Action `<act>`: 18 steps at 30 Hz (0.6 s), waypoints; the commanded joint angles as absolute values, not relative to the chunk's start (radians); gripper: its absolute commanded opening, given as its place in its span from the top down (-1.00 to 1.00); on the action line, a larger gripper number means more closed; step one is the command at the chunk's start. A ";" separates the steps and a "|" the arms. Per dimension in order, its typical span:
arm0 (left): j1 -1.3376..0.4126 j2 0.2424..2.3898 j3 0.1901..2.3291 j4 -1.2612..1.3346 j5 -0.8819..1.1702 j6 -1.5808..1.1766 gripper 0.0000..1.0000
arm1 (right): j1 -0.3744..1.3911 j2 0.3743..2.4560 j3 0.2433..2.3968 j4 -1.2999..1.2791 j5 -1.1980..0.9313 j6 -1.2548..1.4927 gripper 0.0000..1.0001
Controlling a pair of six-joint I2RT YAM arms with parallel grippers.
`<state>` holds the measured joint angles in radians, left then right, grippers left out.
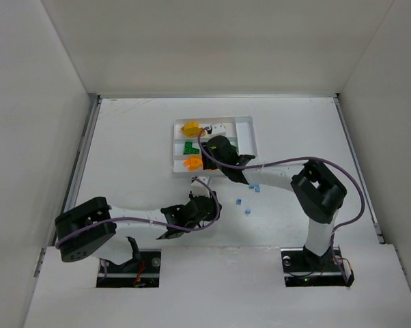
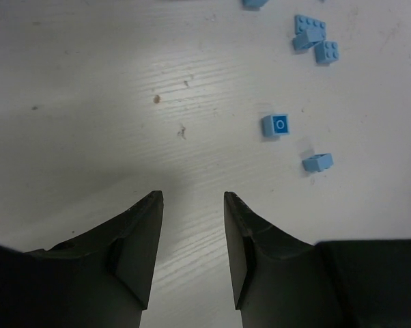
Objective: Sort the legos into containers by color
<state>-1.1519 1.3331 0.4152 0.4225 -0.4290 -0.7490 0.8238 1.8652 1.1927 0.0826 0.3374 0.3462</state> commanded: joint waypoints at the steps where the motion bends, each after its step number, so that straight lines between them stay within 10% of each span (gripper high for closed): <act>1: -1.185 1.377 0.485 0.498 -0.477 -0.721 0.24 | 0.809 1.784 1.169 0.138 0.337 0.371 -0.10; 11: -1.225 1.549 0.627 0.491 -0.494 -0.677 0.26 | 0.737 1.404 0.760 0.218 0.376 0.580 0.48; 18: -1.233 1.678 0.725 0.472 -0.495 -0.666 0.26 | 0.740 1.116 0.474 0.204 0.462 0.675 0.50</act>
